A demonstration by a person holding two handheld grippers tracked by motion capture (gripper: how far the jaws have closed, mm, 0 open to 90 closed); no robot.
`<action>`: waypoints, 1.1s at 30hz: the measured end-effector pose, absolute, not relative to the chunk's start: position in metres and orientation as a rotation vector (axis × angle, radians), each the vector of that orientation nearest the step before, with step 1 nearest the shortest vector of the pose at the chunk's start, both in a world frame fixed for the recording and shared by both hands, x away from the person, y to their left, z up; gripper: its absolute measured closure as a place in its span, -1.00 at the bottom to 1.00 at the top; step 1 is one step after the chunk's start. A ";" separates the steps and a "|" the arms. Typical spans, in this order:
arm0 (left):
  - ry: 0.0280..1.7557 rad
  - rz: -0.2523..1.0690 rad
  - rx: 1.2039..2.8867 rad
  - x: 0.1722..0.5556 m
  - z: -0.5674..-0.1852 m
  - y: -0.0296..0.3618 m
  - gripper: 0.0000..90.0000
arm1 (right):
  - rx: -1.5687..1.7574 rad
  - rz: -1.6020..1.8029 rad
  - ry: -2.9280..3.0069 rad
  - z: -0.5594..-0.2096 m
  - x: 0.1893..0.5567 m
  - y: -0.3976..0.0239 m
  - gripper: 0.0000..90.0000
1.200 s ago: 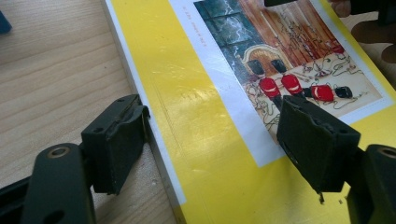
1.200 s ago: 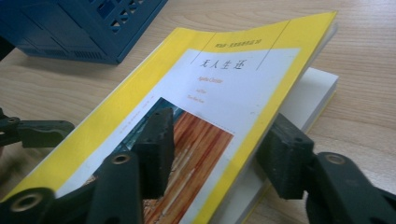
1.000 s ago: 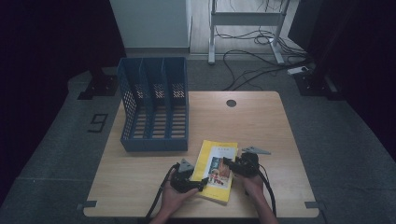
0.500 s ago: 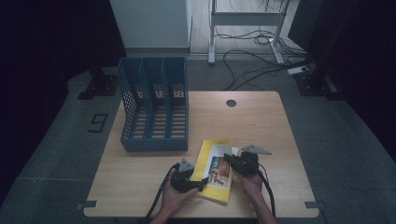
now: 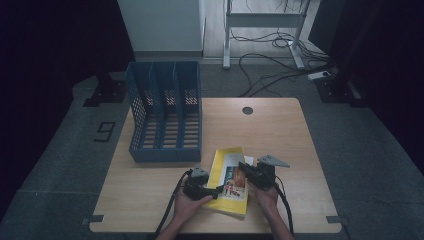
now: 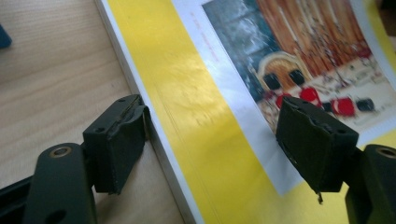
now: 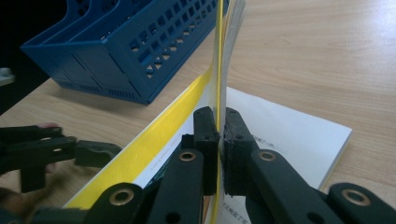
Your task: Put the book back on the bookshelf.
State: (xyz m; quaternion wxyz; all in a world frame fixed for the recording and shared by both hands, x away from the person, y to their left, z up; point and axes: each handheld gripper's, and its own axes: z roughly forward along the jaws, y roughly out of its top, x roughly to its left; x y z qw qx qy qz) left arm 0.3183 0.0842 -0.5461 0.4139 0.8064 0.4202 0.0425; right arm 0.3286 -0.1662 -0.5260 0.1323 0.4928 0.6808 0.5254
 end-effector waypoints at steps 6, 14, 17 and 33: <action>1.059 0.056 2.002 0.327 -0.547 0.084 -0.51 | 1.403 1.546 1.944 -0.519 0.325 -0.165 0.90; 1.048 -0.003 1.987 0.335 -0.547 0.086 -0.56 | 1.363 1.589 1.915 -0.514 0.321 -0.165 0.91; 1.048 -0.034 1.976 0.340 -0.546 0.085 -0.58 | 1.348 1.607 1.907 -0.513 0.320 -0.166 0.90; 1.014 -0.058 1.945 0.340 -0.549 0.084 -0.51 | 1.281 1.671 1.898 -0.508 0.315 -0.166 0.91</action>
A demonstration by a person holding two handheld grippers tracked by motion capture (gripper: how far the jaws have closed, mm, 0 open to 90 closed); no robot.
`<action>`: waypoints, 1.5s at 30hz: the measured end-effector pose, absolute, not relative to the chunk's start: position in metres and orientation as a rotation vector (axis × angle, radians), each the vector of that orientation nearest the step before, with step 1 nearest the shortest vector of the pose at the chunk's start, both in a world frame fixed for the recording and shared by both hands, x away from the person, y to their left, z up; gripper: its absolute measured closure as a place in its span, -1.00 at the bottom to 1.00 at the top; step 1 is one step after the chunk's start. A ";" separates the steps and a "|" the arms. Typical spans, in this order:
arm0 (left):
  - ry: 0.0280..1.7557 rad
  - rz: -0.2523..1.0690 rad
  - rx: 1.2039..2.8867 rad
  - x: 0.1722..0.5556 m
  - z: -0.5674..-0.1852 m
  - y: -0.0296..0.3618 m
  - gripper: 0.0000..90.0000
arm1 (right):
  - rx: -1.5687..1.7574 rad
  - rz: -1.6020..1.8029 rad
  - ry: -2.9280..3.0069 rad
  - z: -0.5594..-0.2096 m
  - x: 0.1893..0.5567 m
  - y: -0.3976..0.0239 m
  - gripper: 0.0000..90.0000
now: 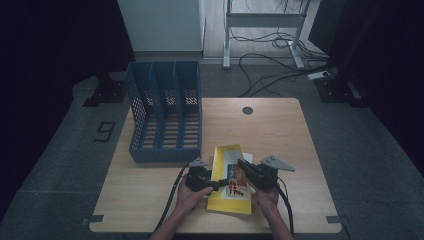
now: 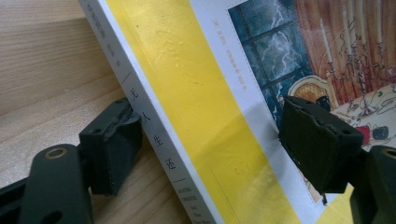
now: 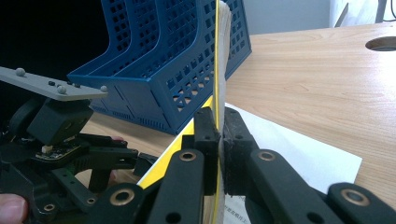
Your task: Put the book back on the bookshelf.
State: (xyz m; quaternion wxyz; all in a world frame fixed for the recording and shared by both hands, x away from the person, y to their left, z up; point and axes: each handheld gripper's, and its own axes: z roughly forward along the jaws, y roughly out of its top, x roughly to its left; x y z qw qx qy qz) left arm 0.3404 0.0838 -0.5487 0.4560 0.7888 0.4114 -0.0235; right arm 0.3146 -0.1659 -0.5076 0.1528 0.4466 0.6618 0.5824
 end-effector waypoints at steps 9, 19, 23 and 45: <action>1.083 -0.087 1.888 0.340 -0.550 0.088 -0.24 | 1.255 1.649 1.915 -0.510 0.313 -0.164 0.91; 1.100 -0.138 1.835 0.341 -0.552 0.096 0.03 | 1.252 1.650 1.921 -0.510 0.312 -0.166 0.90; 1.101 -0.134 1.830 0.340 -0.552 0.097 0.08 | 1.268 1.635 1.933 -0.510 0.313 -0.169 0.90; 1.092 -0.015 1.837 0.327 -0.543 0.092 0.33 | 1.405 1.457 1.991 -0.523 0.323 -0.181 0.76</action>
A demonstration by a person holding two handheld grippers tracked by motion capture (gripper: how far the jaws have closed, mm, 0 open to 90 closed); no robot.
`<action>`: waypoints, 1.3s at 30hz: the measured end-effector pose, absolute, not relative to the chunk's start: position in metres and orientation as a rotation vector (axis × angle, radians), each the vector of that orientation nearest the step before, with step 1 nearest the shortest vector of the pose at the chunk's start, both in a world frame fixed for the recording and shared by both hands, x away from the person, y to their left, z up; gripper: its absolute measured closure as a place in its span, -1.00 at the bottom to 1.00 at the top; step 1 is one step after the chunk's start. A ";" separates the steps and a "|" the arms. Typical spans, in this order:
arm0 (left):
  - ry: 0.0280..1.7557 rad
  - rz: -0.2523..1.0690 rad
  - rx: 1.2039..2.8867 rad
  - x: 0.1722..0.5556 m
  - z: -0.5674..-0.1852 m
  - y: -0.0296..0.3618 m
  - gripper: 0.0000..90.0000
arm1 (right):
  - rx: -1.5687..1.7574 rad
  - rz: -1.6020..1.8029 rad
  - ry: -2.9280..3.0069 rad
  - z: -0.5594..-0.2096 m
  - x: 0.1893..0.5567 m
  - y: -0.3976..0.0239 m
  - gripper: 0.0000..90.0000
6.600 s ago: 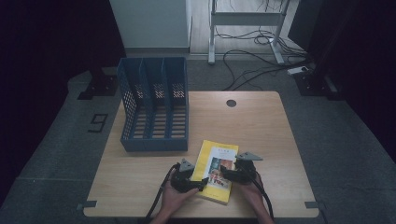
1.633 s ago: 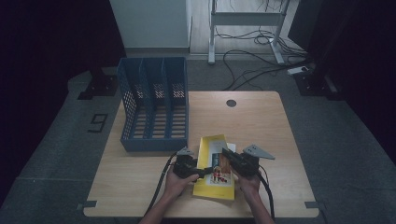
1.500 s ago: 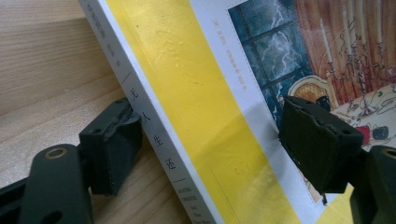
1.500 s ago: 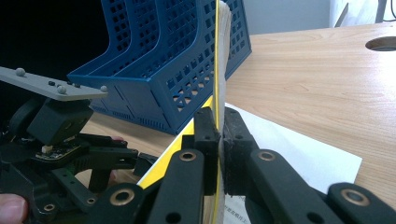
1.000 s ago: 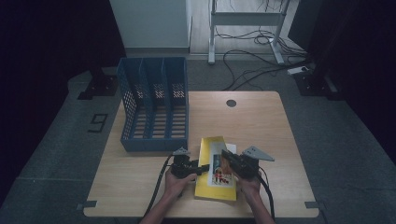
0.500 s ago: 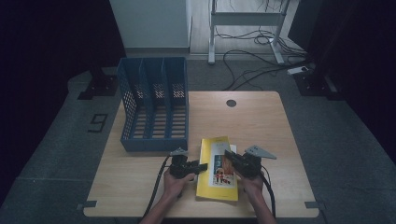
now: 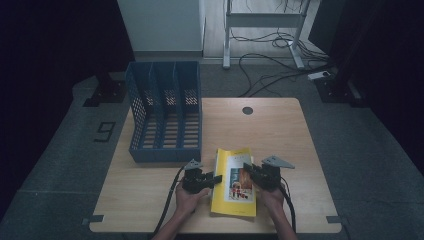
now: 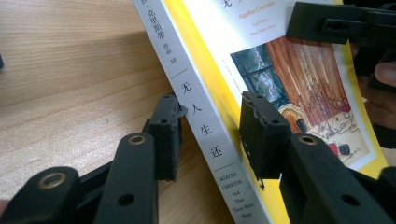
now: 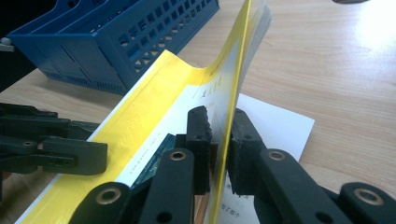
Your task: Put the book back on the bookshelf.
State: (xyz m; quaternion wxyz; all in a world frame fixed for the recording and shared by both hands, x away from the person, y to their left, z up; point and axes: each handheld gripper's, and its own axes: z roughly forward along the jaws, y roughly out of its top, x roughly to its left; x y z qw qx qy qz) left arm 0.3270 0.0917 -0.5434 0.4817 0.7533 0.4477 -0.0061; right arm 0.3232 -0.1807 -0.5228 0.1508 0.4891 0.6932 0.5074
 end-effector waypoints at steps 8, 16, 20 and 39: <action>1.096 -0.006 1.831 0.325 -0.544 0.091 0.36 | 1.417 1.425 2.016 -0.526 0.326 -0.182 0.64; 1.096 0.004 1.826 0.324 -0.545 0.091 0.38 | 1.470 1.342 2.048 -0.533 0.327 -0.186 0.31; 1.097 0.007 1.824 0.323 -0.545 0.090 0.39 | 1.505 1.323 2.055 -0.539 0.327 -0.191 0.22; 1.081 0.042 1.824 0.320 -0.543 0.088 0.40 | 1.605 1.188 2.098 -0.546 0.331 -0.191 -0.38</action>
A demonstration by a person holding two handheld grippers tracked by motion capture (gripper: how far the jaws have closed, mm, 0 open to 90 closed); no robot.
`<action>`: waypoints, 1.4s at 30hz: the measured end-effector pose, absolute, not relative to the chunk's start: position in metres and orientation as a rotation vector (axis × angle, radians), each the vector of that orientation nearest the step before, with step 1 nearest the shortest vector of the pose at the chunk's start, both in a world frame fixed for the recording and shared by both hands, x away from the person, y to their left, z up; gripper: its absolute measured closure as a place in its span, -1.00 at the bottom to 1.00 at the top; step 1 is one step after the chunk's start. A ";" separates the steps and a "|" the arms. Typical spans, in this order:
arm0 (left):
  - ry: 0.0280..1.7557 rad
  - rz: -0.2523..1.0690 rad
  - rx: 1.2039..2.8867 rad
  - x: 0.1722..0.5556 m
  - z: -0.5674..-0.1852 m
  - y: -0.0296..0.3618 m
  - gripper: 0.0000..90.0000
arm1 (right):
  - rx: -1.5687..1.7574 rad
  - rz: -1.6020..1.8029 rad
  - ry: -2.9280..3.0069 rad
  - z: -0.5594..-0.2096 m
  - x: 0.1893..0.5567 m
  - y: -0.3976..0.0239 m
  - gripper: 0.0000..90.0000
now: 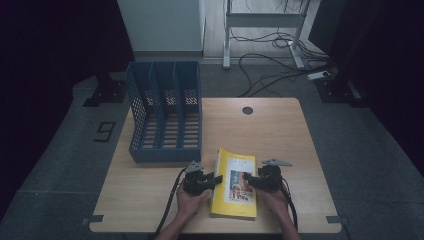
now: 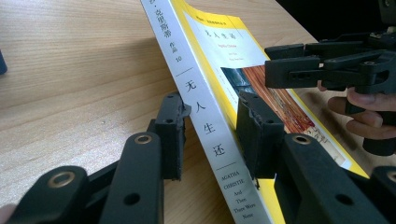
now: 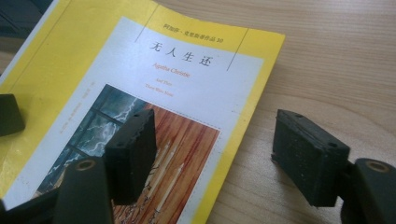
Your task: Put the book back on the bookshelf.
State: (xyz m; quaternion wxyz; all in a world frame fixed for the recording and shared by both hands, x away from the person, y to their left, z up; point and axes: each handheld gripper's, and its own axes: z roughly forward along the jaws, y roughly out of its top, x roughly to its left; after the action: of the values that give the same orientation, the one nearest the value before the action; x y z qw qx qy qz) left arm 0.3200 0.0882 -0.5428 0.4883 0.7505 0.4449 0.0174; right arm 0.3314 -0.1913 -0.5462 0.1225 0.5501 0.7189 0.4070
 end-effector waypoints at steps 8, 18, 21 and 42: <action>1.073 0.059 1.822 0.318 -0.541 0.087 0.42 | 1.581 1.214 2.174 -0.546 0.332 -0.184 -0.47; 1.078 0.030 1.836 0.321 -0.539 0.088 0.38 | 1.580 1.225 2.173 -0.546 0.333 -0.183 -0.39; 1.083 0.021 1.838 0.321 -0.539 0.088 0.35 | 1.572 1.225 2.172 -0.546 0.332 -0.182 -0.38; 1.014 0.076 1.806 0.309 -0.528 0.083 0.50 | 1.559 1.343 2.173 -0.545 0.332 -0.184 -0.39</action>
State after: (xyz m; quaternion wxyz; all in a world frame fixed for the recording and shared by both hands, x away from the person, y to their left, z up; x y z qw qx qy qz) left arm 0.3092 0.0835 -0.5280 0.5093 0.7500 0.4208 0.0316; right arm 0.3316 -0.1841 -0.5447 0.0745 0.5195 0.7241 0.4475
